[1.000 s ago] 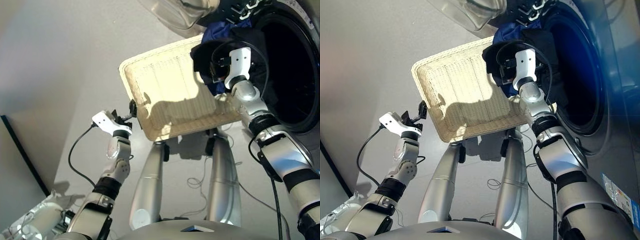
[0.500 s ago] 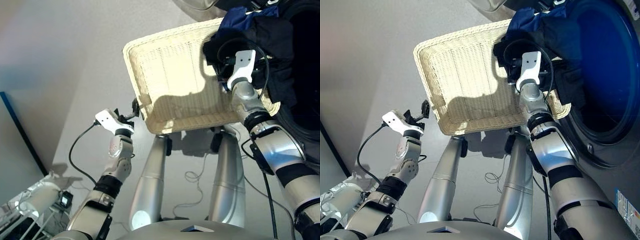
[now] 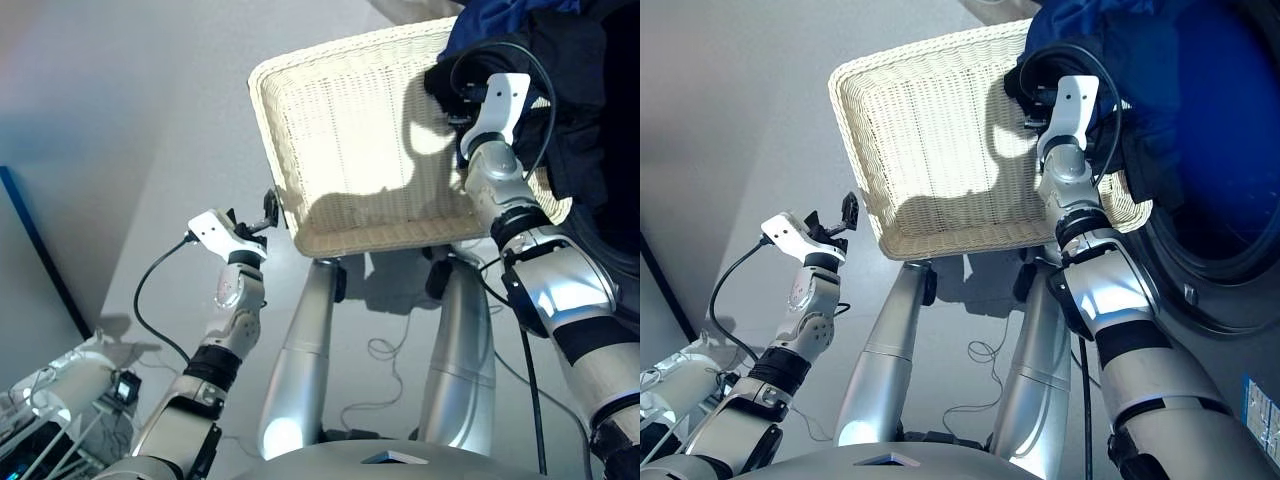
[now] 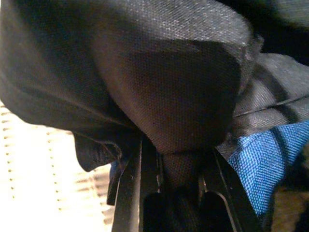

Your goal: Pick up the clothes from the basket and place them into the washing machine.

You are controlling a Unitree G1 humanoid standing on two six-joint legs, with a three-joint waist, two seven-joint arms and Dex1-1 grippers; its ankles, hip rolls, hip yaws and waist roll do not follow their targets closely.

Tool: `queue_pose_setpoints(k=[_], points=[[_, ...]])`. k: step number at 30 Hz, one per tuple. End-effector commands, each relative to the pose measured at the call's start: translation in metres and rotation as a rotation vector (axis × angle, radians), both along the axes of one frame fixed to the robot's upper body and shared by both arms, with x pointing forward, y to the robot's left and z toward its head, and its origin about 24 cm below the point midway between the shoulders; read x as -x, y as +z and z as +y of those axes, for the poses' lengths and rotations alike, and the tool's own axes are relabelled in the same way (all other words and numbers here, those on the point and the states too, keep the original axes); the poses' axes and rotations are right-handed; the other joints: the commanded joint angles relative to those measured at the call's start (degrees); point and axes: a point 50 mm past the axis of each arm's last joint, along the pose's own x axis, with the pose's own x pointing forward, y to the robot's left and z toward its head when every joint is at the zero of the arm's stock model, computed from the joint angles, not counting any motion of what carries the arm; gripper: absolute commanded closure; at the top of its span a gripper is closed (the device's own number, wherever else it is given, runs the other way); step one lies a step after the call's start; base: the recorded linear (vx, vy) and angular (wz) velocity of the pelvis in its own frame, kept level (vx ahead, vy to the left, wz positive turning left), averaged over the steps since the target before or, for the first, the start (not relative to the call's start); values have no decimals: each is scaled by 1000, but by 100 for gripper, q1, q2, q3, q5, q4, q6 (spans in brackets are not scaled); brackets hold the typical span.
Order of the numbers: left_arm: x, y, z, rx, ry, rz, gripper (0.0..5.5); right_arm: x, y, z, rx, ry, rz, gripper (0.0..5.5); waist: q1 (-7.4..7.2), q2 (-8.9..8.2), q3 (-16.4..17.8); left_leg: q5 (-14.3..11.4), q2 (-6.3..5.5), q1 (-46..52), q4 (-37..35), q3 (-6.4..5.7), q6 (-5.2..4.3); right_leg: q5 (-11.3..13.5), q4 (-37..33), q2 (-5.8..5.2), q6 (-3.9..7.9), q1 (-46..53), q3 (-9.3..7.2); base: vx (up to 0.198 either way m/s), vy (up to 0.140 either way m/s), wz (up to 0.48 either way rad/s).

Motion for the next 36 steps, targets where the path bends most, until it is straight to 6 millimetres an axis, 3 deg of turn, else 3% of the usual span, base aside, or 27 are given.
queue_pose_setpoints(k=[1, 4, 5, 10, 12, 13, 14, 16, 18, 21, 28, 32, 35, 36], points=[[1, 12, 27, -49, 127, -61, 0, 3, 29, -11, 185, -127, -150, 550, -163, 135, -92, 90, -38, 482, -441, 179, 303, 941, -810, 115, 551, 460, -99, 0, 0, 0], [0, 13, 29, -60, 169, -66, 0, 9, 33, -29, 358, -307, -164, 550, -206, 186, -152, 157, 2, 777, -832, 219, 292, 924, -1142, 131, 546, 705, -127, -39, 11, -34], [0, 15, 29, -64, 175, -73, 0, 9, 36, -34, 415, -327, -162, 550, -235, 196, -153, 331, -8, 753, -932, 247, 315, 1097, -1293, 120, 492, 691, -155, -121, 33, -80], [0, 19, 28, -66, 193, -87, 0, 22, 58, -82, 506, -634, -156, 550, -220, 336, -285, 313, -25, 836, -1056, 285, 354, 1072, -1370, 160, 495, 658, -52, -23, 7, -11], [2, 17, 27, -58, 183, -81, 0, 32, 66, -105, 483, -763, -150, 550, -203, 387, -334, 295, -51, 797, -1024, 300, 374, 1064, -1310, 169, 500, 593, -8, 0, 0, 0], [2, 17, 26, -58, 183, -81, 0, 32, 66, -105, 483, -764, -150, 550, -200, 385, -339, 293, -52, 791, -1020, 303, 374, 1063, -1306, 169, 501, 586, -5, 0, 0, 0], [4, 13, 26, -53, 172, -66, 0, 46, 76, -133, 412, -914, -154, 550, -198, 426, -375, 267, -69, 764, -986, 312, 393, 1061, -1264, 177, 510, 530, 40, 0, 0, 0], [7, 7, 25, -40, 166, -43, 0, 63, 79, -158, 330, -1044, -162, 550, -203, 462, -410, 245, -89, 728, -934, 306, 404, 1056, -1215, 181, 516, 477, 79, 0, 0, 0], [12, -2, 26, -29, 166, -12, 0, 73, 85, -170, 232, -1128, -188, 550, -210, 487, -459, 215, -99, 713, -895, 312, 417, 1059, -1167, 188, 526, 428, 109, 0, 0, 0], [17, -9, 27, -6, 178, 16, 0, 84, 97, -175, 176, -1246, -300, 550, -271, 507, -484, 183, -105, 687, -838, 350, 425, 1066, -1105, 198, 533, 375, 155, 0, 0, 0], [17, -4, 27, -3, 189, -21, 0, 85, 114, -163, 217, -1218, -451, 550, -392, 474, -500, 150, -73, 777, -902, 364, 428, 1098, -1224, 203, 544, 453, 201, 0, 0, 0], [16, -1, 29, -19, 192, -34, 0, 91, 112, -171, 257, -1302, -404, 550, -402, 459, -550, 140, -69, 819, -969, 374, 423, 1102, -1339, 216, 536, 490, 202, 0, 0, 0], [16, -1, 33, -14, 198, -27, 0, 88, 116, -180, 259, -1244, -305, 550, -392, 399, -573, 137, -77, 756, -961, 378, 432, 1108, -1337, 244, 519, 429, 203, 0, 0, 0], [16, -2, 32, 0, 201, -20, 0, 82, 121, -172, 222, -1202, -326, 550, -396, 383, -571, 133, -71, 725, -936, 378, 436, 1117, -1327, 252, 516, 399, 209, 0, 0, 0]])
